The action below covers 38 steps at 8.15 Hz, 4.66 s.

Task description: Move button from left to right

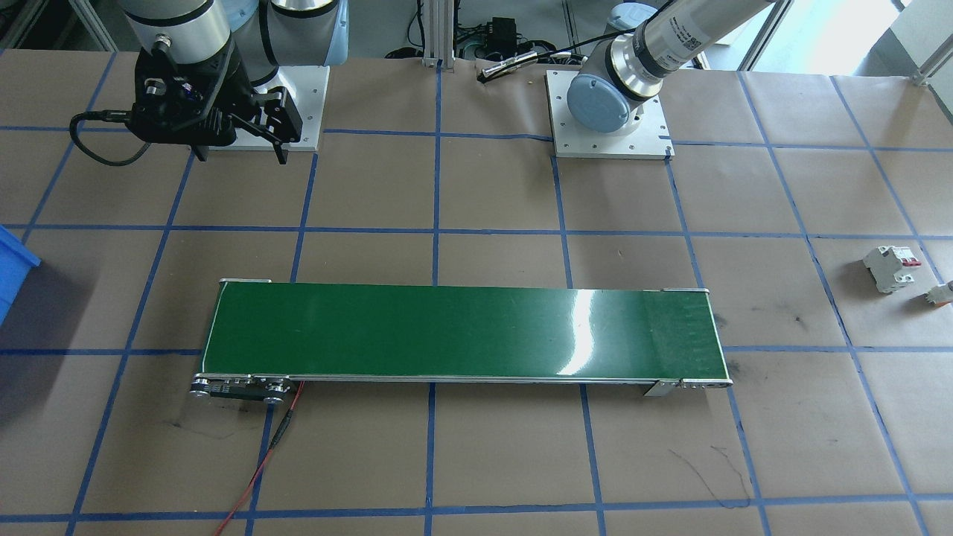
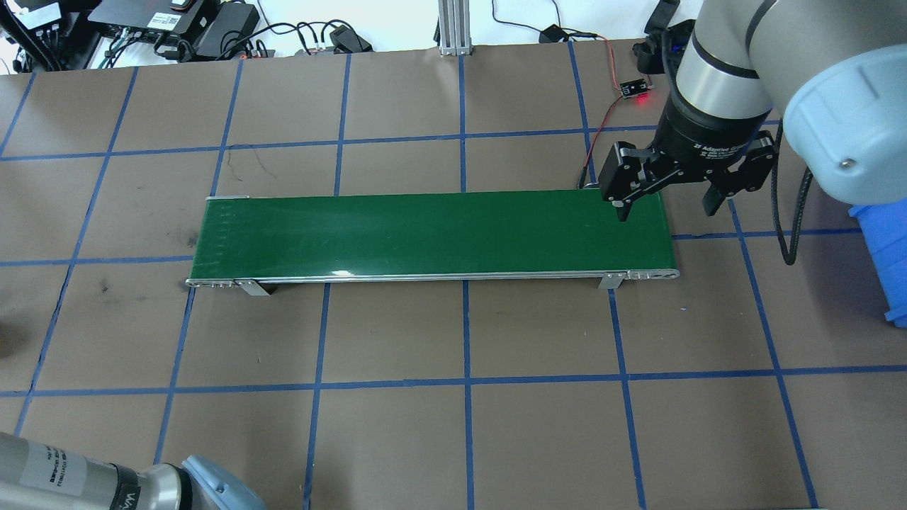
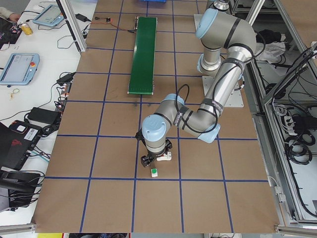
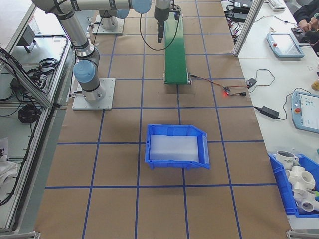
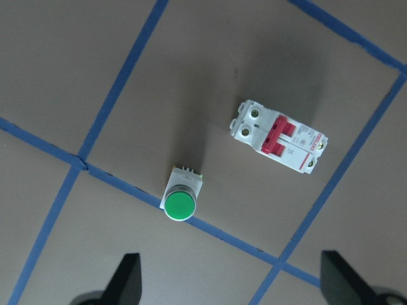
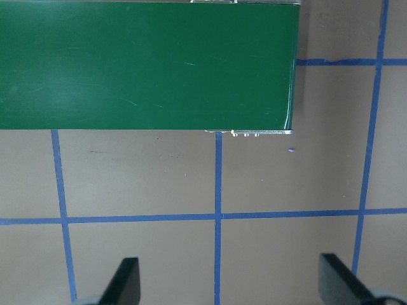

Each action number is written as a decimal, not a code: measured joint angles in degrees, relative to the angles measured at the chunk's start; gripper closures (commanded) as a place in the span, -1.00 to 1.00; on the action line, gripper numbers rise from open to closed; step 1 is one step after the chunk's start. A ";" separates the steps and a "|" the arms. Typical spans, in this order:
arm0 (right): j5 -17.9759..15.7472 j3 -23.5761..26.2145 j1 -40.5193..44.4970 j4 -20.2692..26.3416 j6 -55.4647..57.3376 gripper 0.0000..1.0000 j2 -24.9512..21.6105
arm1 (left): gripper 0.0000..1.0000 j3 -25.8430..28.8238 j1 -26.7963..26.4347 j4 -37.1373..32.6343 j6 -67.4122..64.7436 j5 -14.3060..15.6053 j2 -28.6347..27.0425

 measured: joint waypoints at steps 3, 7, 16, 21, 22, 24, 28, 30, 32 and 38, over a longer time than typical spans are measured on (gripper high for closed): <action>-0.05 0.00 0.00 0.01 -0.02 -1.00 0.00 | -1.00 -0.02 0.63 4.20 9.77 -0.05 -4.64; -0.11 0.00 -0.05 0.01 0.03 -1.00 0.01 | -1.00 -0.16 0.67 6.76 12.48 -1.62 -7.05; -0.64 0.00 -0.03 0.09 -0.11 -1.00 0.00 | -1.00 -0.94 0.67 12.32 13.19 -4.15 -8.94; -0.68 0.00 0.00 0.03 -0.20 -1.00 0.01 | -0.14 -0.97 0.67 12.07 13.05 -3.98 -10.48; -0.68 0.00 0.00 0.02 -0.20 -1.00 0.01 | 0.10 -0.97 0.67 12.05 13.05 -3.98 -10.49; -0.68 0.00 0.00 0.01 -0.19 -1.00 0.01 | 0.37 -0.98 0.67 12.06 12.92 -3.89 -10.52; -0.66 0.00 0.00 0.09 -0.13 -1.00 0.01 | 1.00 -0.84 0.67 11.97 12.49 -2.65 -9.89; -0.68 0.00 0.00 0.09 -0.19 -1.00 0.01 | 1.00 -0.21 0.61 7.59 10.27 -1.04 -6.59; -0.62 -0.06 0.00 0.03 -0.19 -1.00 0.01 | 1.00 -0.02 -0.51 0.95 3.08 -2.57 0.85; -0.68 -0.09 -0.09 0.01 -0.20 -1.00 0.00 | 1.00 -1.92 -18.12 -10.41 -52.76 -5.56 15.90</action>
